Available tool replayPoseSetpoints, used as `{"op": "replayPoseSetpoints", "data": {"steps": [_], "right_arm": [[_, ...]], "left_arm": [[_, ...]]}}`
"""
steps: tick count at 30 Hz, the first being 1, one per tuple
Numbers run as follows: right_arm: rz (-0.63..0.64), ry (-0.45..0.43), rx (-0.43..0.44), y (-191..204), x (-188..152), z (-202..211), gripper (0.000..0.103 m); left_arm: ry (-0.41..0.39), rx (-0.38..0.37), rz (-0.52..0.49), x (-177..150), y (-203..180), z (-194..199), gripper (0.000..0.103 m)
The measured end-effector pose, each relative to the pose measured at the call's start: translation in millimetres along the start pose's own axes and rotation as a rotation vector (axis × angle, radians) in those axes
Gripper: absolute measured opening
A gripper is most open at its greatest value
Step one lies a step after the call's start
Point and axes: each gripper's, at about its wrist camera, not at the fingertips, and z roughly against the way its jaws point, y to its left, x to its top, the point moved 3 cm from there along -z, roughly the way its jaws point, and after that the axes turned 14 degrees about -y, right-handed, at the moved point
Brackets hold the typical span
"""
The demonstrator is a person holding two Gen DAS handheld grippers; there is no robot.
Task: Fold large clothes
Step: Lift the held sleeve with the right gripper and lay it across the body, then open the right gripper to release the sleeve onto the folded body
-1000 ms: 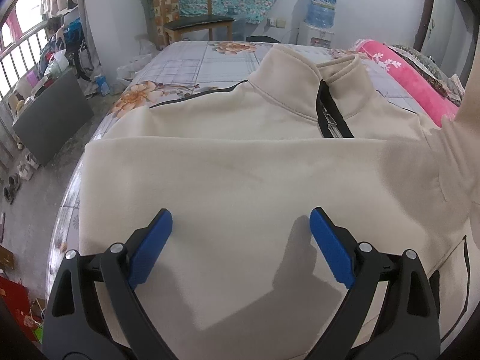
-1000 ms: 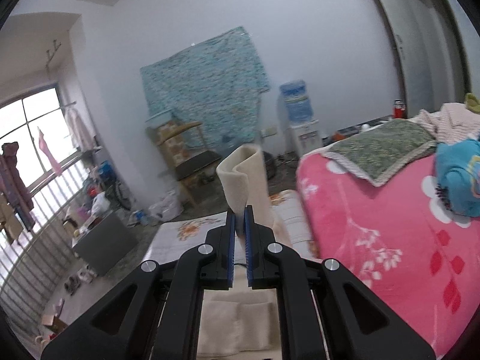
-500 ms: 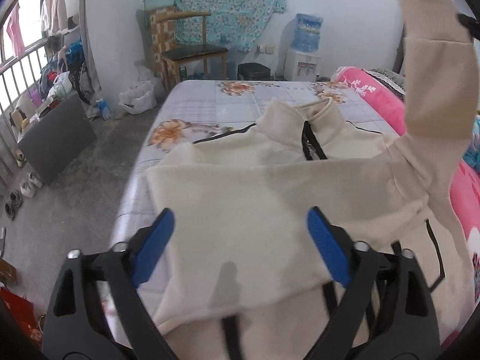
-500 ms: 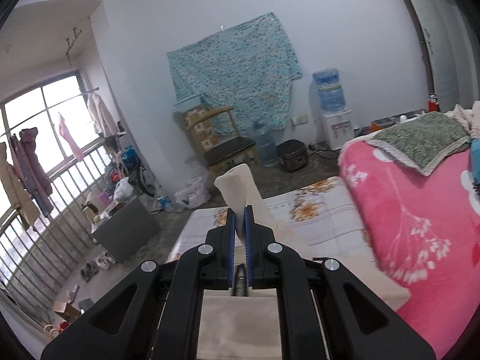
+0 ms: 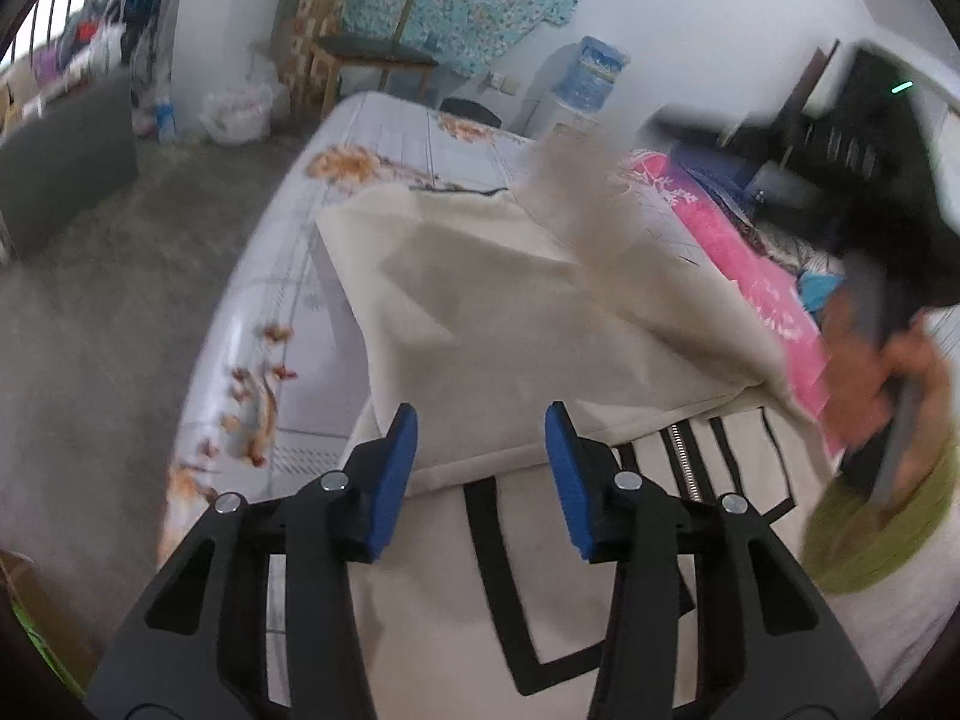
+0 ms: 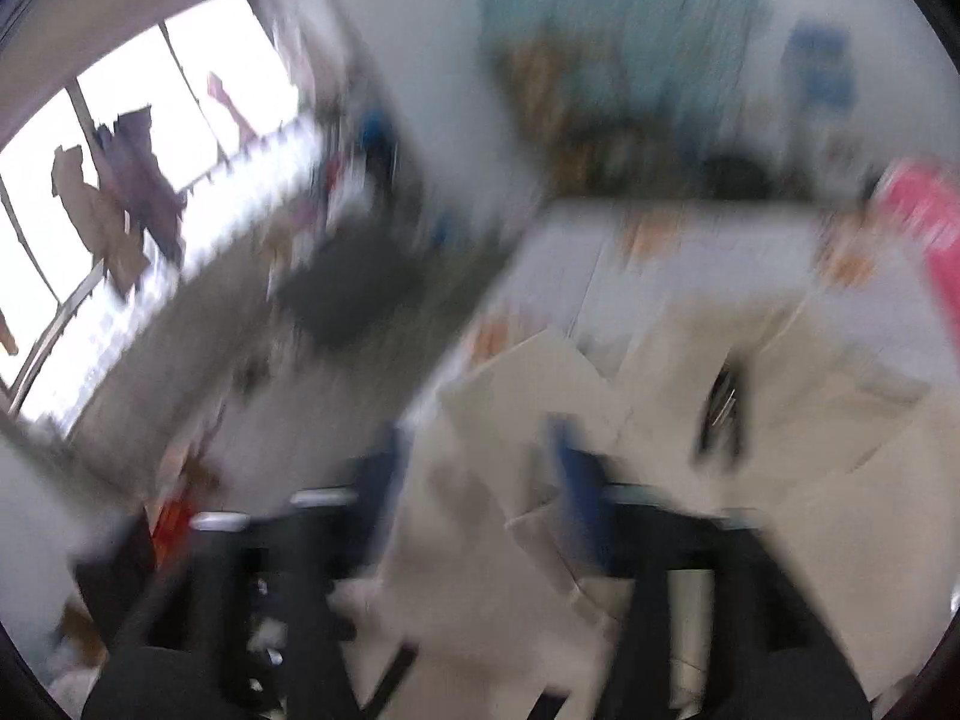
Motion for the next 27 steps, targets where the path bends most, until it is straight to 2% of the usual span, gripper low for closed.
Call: {"op": "replayPoseSetpoints", "data": {"steps": [1,3,5,9,11,14,16,20,21,22,23,24,27], "right_arm": [[-0.02,0.072,-0.004,-5.7,-11.7,-11.0,0.065],[-0.056,0.106,-0.01,-20.5,-20.1,-8.3,0.065],[-0.076,0.08,-0.026,-40.5,-15.9,11.5,0.065],[-0.081,-0.022,-0.166,-106.7,2.9,76.5,0.073],[-0.089,-0.062,-0.282,-149.9,7.2,113.2,0.074],[-0.157,-0.074,-0.385,-202.7,4.1,145.8,0.074],[-0.231,-0.072,-0.444,-239.3,-8.3,165.2,0.074],[-0.322,-0.061,-0.475,-278.1,-28.4,174.7,0.074],[-0.333,-0.056,-0.479,-285.6,-34.7,175.2,0.074],[-0.338,-0.053,-0.481,-285.9,-37.5,169.2,0.074],[-0.346,-0.05,-0.48,-290.3,-39.5,166.9,0.074],[-0.351,-0.048,-0.479,-295.2,-41.3,165.3,0.074],[-0.362,-0.051,-0.47,-300.1,-38.9,160.8,0.074]], "left_arm": [[0.003,-0.004,0.01,-1.2,0.7,-1.5,0.042],[0.009,-0.016,0.044,1.6,2.6,-9.6,0.041],[0.019,-0.025,0.077,5.9,4.2,-19.4,0.041],[0.065,-0.025,0.125,17.0,3.5,-51.3,0.041],[0.095,0.011,0.141,25.7,5.6,-72.1,0.043],[0.149,0.074,0.139,36.7,9.2,-106.2,0.043],[0.204,0.115,0.091,37.4,8.3,-129.8,0.043],[0.191,0.183,-0.054,41.0,-7.5,-143.0,0.042],[0.185,0.205,-0.095,39.3,-12.4,-144.7,0.037],[0.191,0.213,-0.139,35.8,-18.4,-147.3,0.02],[0.192,0.222,-0.166,33.7,-20.6,-146.1,0.019],[0.171,0.24,-0.205,33.2,-25.9,-143.5,0.008],[0.096,0.229,-0.248,39.8,-40.4,-120.1,0.007]]}}
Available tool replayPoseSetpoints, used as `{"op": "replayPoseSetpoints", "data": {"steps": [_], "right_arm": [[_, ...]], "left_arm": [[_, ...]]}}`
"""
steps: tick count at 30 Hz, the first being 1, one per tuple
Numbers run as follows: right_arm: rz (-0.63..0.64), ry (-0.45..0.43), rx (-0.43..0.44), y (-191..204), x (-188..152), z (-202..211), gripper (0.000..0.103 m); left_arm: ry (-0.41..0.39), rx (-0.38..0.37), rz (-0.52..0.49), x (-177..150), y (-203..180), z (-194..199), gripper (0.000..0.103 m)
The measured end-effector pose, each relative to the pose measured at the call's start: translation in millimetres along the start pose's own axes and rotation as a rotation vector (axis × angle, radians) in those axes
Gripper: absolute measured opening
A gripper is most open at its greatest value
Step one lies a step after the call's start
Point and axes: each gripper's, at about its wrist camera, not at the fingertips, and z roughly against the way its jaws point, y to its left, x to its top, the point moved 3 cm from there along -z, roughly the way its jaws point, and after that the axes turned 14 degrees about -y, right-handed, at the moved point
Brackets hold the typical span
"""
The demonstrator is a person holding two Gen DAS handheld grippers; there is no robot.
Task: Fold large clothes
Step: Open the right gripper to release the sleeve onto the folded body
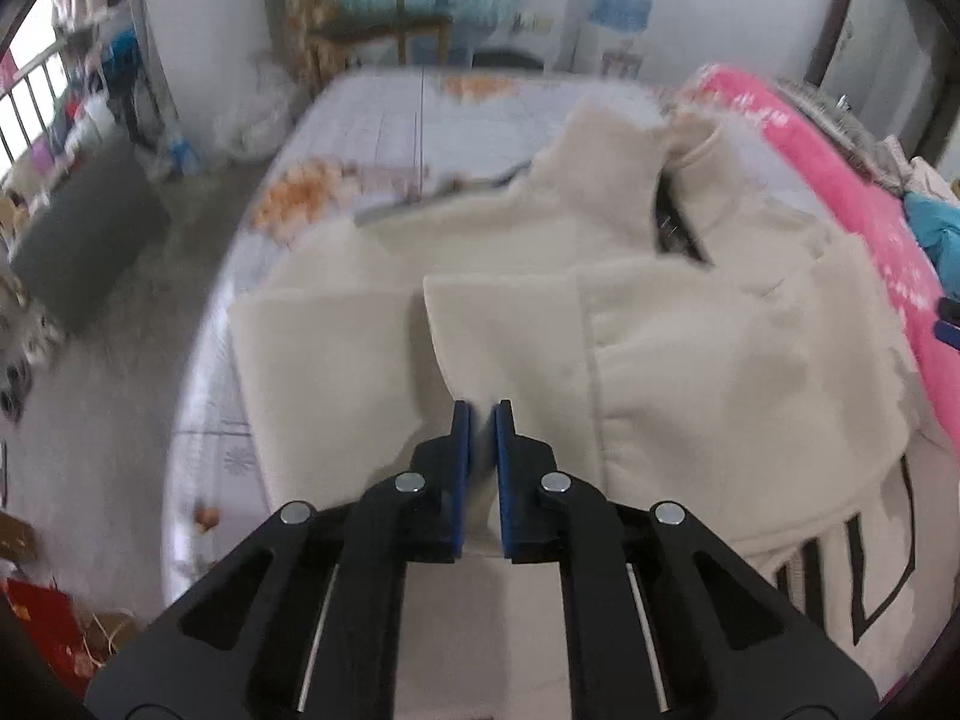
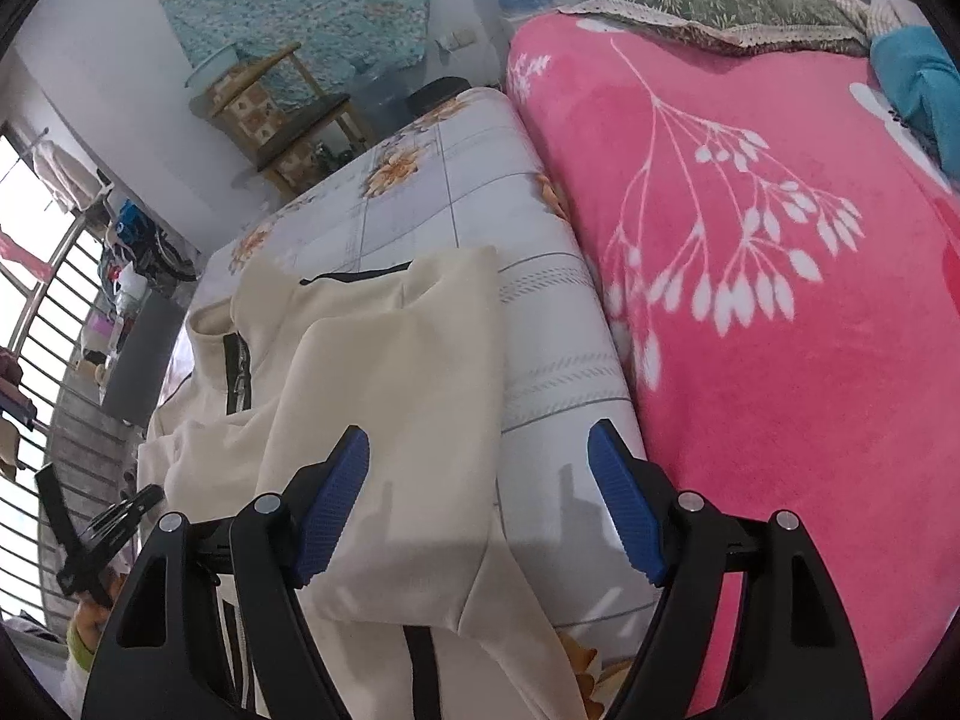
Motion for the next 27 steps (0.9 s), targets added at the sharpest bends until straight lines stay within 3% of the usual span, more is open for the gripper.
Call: {"op": "replayPoseSetpoints", "data": {"steps": [3,5,10,14,15,18,19,23,25,26,27], "right_arm": [[0.009,-0.01,0.005,-0.6,0.8,4.4,0.074],[0.027,-0.011,-0.001,0.0,1.2,3.7,0.074],[0.058,0.031,-0.017,6.1,-0.2,-17.7,0.07],[0.104,0.072,-0.043,14.5,-1.5,-43.1,0.059],[0.121,0.08,-0.058,15.5,-2.5,-48.9,0.051],[0.157,0.085,-0.087,17.3,-4.5,-57.6,0.017],[0.158,0.071,-0.083,17.9,-4.2,-56.1,0.013],[0.173,0.039,-0.112,13.3,-4.3,-56.2,0.011],[0.167,0.044,-0.122,7.1,-3.9,-57.6,0.012],[0.152,0.042,-0.108,5.0,-2.6,-55.4,0.014],[0.151,0.037,-0.113,3.8,-1.8,-51.6,0.024]], "left_arm": [[-0.12,-0.007,0.023,10.1,2.8,45.6,0.007],[-0.147,0.012,0.061,8.3,11.5,61.6,0.007],[-0.038,0.03,0.093,-24.4,25.0,42.4,0.007],[-0.044,0.019,0.139,-37.8,32.9,38.4,0.008],[-0.045,0.02,0.141,-40.8,30.6,39.2,0.008],[-0.064,0.016,0.165,-45.1,30.9,47.7,0.008],[-0.079,0.016,0.172,-45.2,31.7,51.0,0.008],[-0.06,0.063,0.136,-50.8,28.4,42.3,0.008],[-0.037,0.061,0.164,-51.2,32.4,31.2,0.008],[-0.036,0.055,0.19,-50.7,34.8,28.9,0.008],[-0.043,0.053,0.196,-49.1,36.2,28.5,0.009]]}}
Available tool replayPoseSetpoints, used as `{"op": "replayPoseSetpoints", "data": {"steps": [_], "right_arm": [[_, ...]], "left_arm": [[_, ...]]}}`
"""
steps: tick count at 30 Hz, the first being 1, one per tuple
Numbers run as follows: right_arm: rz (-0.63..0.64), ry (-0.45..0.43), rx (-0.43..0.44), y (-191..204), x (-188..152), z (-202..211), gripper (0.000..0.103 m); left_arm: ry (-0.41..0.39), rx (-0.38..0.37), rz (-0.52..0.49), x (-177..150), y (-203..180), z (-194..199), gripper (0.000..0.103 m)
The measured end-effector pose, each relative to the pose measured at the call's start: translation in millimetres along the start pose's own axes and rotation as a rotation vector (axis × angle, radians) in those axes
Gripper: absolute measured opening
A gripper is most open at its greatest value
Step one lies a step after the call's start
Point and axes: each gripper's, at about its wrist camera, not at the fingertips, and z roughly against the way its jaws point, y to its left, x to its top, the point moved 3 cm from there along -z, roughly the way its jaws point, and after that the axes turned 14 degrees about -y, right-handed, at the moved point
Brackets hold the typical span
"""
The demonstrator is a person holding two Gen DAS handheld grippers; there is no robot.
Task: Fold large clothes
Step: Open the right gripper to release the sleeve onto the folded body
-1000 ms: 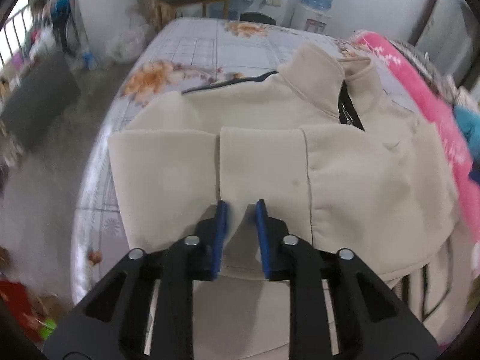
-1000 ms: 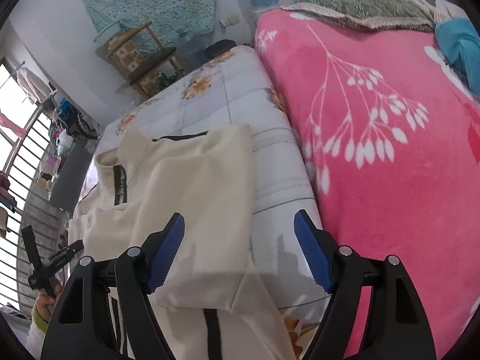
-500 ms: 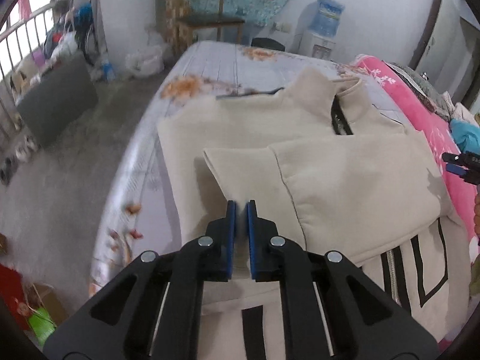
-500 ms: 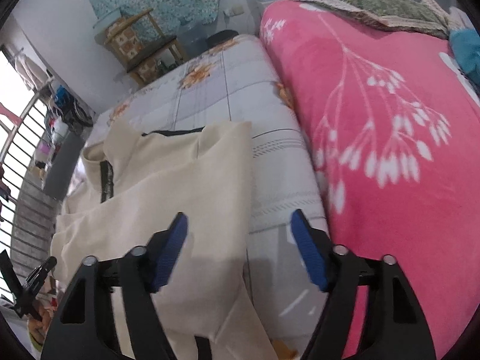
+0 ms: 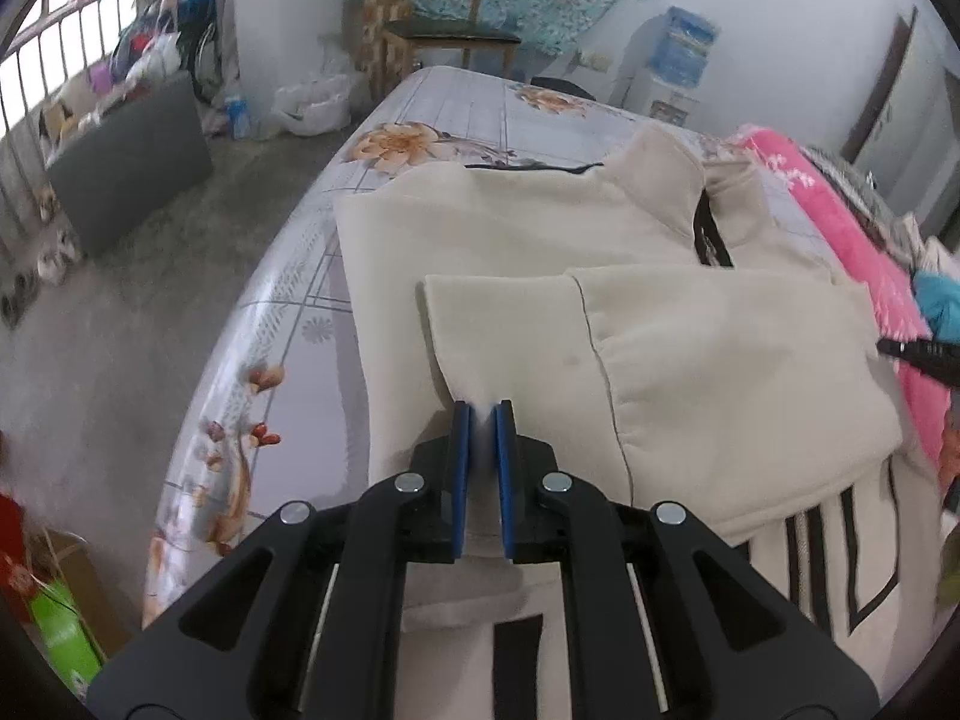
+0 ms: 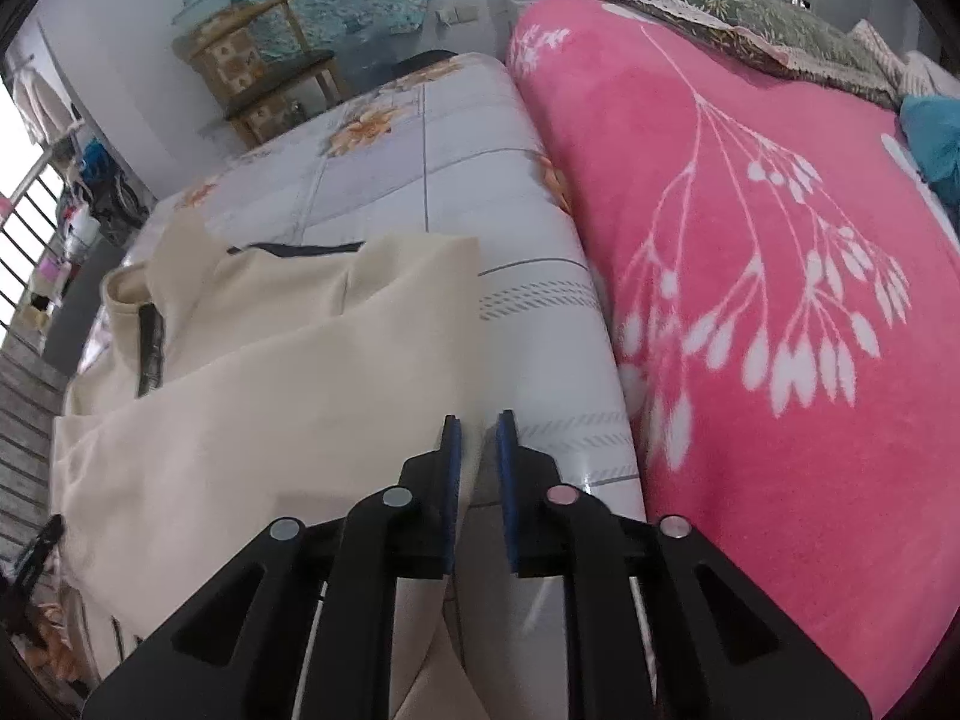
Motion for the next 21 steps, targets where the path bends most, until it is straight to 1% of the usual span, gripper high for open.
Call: {"op": "replayPoseSetpoints", "data": {"steps": [1,2,3,4,6,8,9,11,12,14,15,16,17,18,19,21], "right_arm": [[0.006,-0.009,-0.014,-1.4,1.0,6.3,0.036],[0.02,-0.031,-0.013,-1.5,1.8,16.3,0.039],[0.034,-0.048,-0.007,-0.5,2.2,23.9,0.041],[0.059,-0.067,0.003,1.9,2.6,35.8,0.041],[0.094,-0.089,0.03,7.2,1.4,56.5,0.041],[0.131,-0.099,0.085,15.9,-5.0,77.1,0.041],[0.148,-0.097,0.104,20.3,-9.4,83.7,0.041],[0.19,-0.079,0.136,28.5,-22.3,94.1,0.041],[0.219,-0.063,0.145,33.1,-31.4,97.8,0.041],[0.269,-0.031,0.129,36.5,-47.8,97.8,0.041],[0.299,-0.006,0.099,37.1,-58.5,93.3,0.041],[0.317,0.022,0.06,35.1,-67.3,86.4,0.039],[0.337,0.071,-0.005,27.8,-78.2,73.1,0.039],[0.329,0.086,-0.007,23.3,-83.7,67.3,0.039],[0.299,0.073,0.007,19.0,-84.1,67.5,0.039],[0.268,0.066,-0.004,19.6,-78.1,75.1,0.039]], "left_arm": [[-0.008,0.001,0.002,1.5,0.5,1.1,0.01],[-0.021,0.008,0.005,4.1,1.6,4.8,0.011],[-0.036,0.01,0.008,5.9,2.4,8.5,0.012],[-0.058,0.016,0.009,8.6,3.8,14.3,0.016],[-0.109,0.022,-0.007,14.6,4.2,27.3,0.019],[-0.159,-0.003,-0.049,20.6,-2.8,40.2,0.02],[-0.162,-0.019,-0.069,21.8,-6.9,42.4,0.023],[-0.129,-0.062,-0.108,20.1,-17.9,38.8,0.026],[-0.087,-0.071,-0.131,16.0,-23.8,30.7,0.026],[-0.022,-0.037,-0.172,6.9,-30.0,15.2,0.026],[0.012,-0.011,-0.191,0.1,-31.3,3.2,0.026],[0.027,-0.001,-0.193,-3.7,-30.2,-3.6,0.026],[0.031,0.003,-0.19,-6.0,-28.7,-7.1,0.026],[0.004,0.0,-0.186,-5.3,-27.5,-5.8,0.026],[0.008,-0.001,-0.182,-4.2,-27.2,-5.9,0.026],[0.006,-0.007,-0.158,-1.8,-24.0,-2.1,0.026]]}}
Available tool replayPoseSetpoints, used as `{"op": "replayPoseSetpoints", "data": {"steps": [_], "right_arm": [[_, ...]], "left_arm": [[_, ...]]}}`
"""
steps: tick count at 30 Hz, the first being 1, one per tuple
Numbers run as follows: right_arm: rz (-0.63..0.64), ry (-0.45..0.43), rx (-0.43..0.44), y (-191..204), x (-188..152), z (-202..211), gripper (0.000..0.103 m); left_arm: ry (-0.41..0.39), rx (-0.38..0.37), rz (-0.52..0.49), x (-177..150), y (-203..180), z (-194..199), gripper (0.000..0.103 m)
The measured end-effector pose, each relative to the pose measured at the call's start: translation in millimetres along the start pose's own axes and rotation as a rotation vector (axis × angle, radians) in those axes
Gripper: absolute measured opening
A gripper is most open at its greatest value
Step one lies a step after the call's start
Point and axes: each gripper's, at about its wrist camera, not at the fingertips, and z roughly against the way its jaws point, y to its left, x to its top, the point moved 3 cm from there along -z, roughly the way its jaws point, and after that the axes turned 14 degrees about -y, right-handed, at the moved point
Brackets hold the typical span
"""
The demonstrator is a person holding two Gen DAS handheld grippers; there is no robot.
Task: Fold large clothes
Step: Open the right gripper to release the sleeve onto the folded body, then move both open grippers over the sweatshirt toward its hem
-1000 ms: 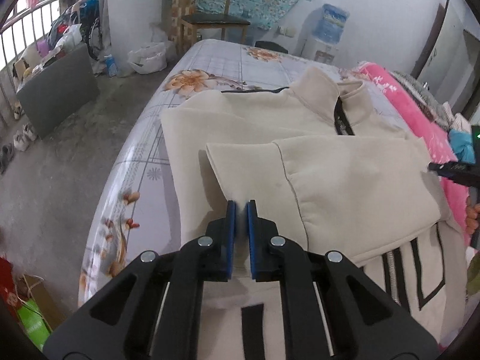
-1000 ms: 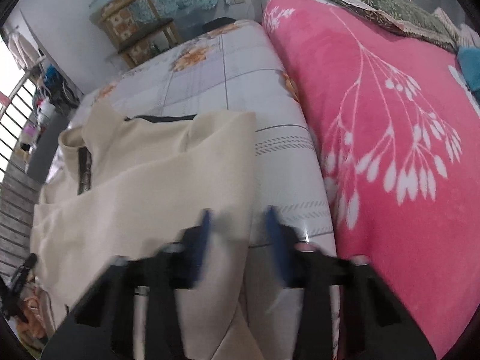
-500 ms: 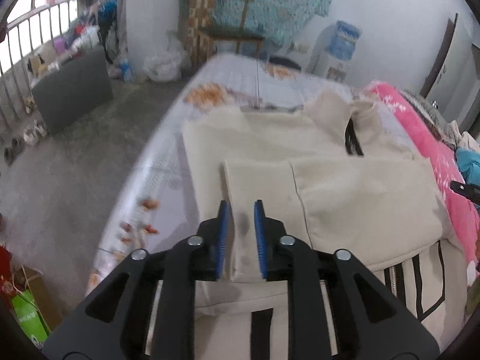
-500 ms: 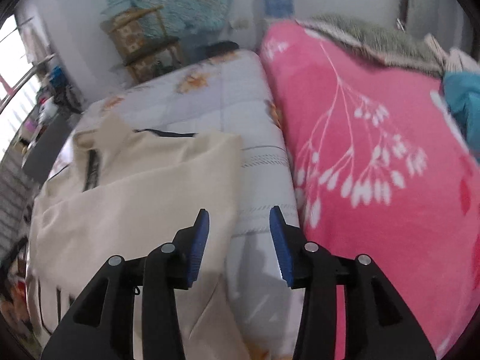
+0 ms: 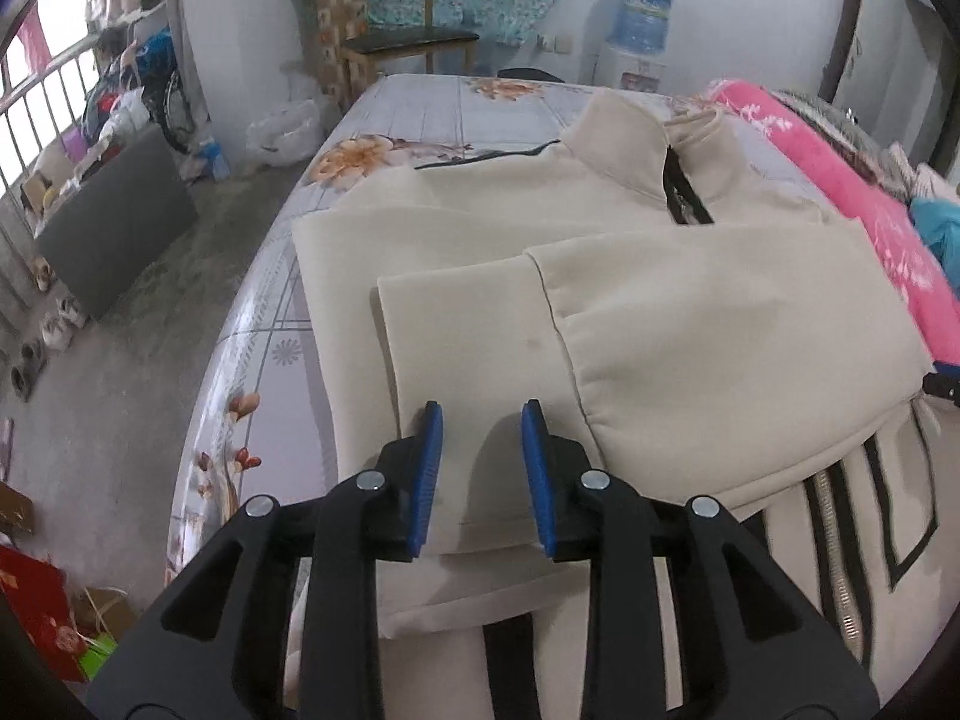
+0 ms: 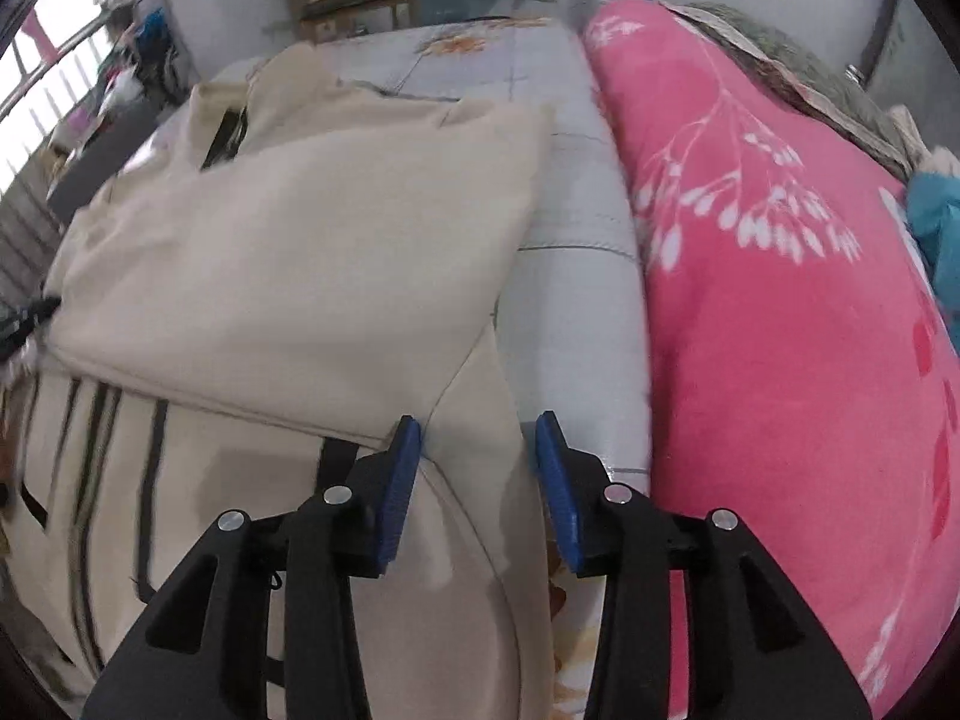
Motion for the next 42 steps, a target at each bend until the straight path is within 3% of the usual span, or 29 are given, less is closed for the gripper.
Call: {"op": "replayPoseSetpoints", "data": {"steps": [4,7,11,12,20,23,26,30,33,37,39,42], "right_arm": [[0.05,-0.052,-0.069,12.7,11.6,23.5,0.039],[0.027,-0.07,-0.052,22.0,11.4,41.4,0.04],[-0.009,-0.104,0.007,40.7,-0.1,65.8,0.058],[-0.006,-0.111,0.015,47.9,-2.5,67.3,0.058],[0.018,-0.158,0.066,81.2,14.0,76.9,0.059],[-0.014,-0.155,0.078,91.1,10.0,76.6,0.068],[-0.042,-0.136,0.107,106.4,-11.9,77.2,0.076],[-0.072,-0.084,0.134,133.9,-70.2,85.2,0.08],[-0.057,-0.066,0.11,146.7,-108.0,95.6,0.083],[-0.048,-0.049,0.054,159.2,-147.4,101.6,0.089],[-0.023,-0.044,0.007,162.5,-156.0,98.7,0.091],[0.002,-0.078,-0.045,166.4,-158.9,99.1,0.097]], "left_arm": [[-0.041,0.007,0.002,3.6,6.7,19.0,0.029],[-0.064,-0.003,0.007,3.1,13.3,38.4,0.036],[-0.096,-0.04,-0.008,-4.0,13.1,68.8,0.052],[-0.098,-0.047,-0.024,-6.4,10.2,76.1,0.055],[-0.129,-0.039,-0.062,20.9,11.3,85.1,0.056],[-0.108,-0.041,-0.026,24.1,14.3,79.5,0.056],[-0.068,-0.103,-0.014,6.0,4.3,87.8,0.062],[-0.002,-0.152,-0.023,-33.9,-13.8,108.4,0.085],[0.068,-0.16,-0.05,-68.2,-28.7,123.0,0.086],[0.096,-0.124,-0.092,-106.4,-43.1,130.0,0.089],[0.125,-0.11,-0.09,-121.3,-45.0,125.8,0.089],[0.101,-0.086,-0.073,-130.5,-40.5,125.9,0.089]]}}
